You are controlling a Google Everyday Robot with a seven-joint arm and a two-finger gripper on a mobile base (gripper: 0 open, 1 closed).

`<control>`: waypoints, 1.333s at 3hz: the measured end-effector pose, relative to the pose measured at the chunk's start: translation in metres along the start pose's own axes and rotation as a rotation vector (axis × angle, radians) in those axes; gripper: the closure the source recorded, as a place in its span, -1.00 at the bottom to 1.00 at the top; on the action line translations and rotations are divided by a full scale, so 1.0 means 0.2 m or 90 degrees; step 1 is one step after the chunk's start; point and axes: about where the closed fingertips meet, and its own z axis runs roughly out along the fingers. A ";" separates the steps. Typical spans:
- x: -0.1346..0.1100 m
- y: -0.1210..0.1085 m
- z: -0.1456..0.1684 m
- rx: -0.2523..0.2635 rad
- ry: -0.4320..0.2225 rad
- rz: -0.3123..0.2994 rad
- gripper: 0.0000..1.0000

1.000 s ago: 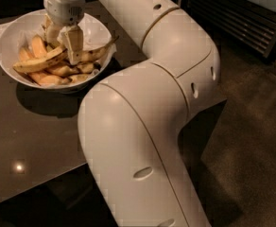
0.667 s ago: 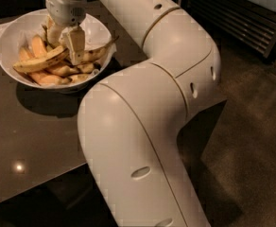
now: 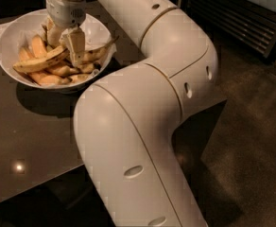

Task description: Pick banana from white bowl

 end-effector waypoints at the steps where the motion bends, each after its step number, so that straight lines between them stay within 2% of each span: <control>1: -0.01 -0.01 0.03 -0.006 -0.003 -0.005 -0.36; 2: 0.00 -0.01 0.06 -0.014 -0.009 -0.006 -0.36; 3: 0.01 0.01 0.04 -0.018 0.006 -0.005 0.00; 4: 0.01 0.00 0.04 -0.016 0.009 -0.004 0.46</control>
Offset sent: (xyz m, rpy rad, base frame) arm -0.0291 -0.0301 -0.0100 -0.1327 0.1577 0.0640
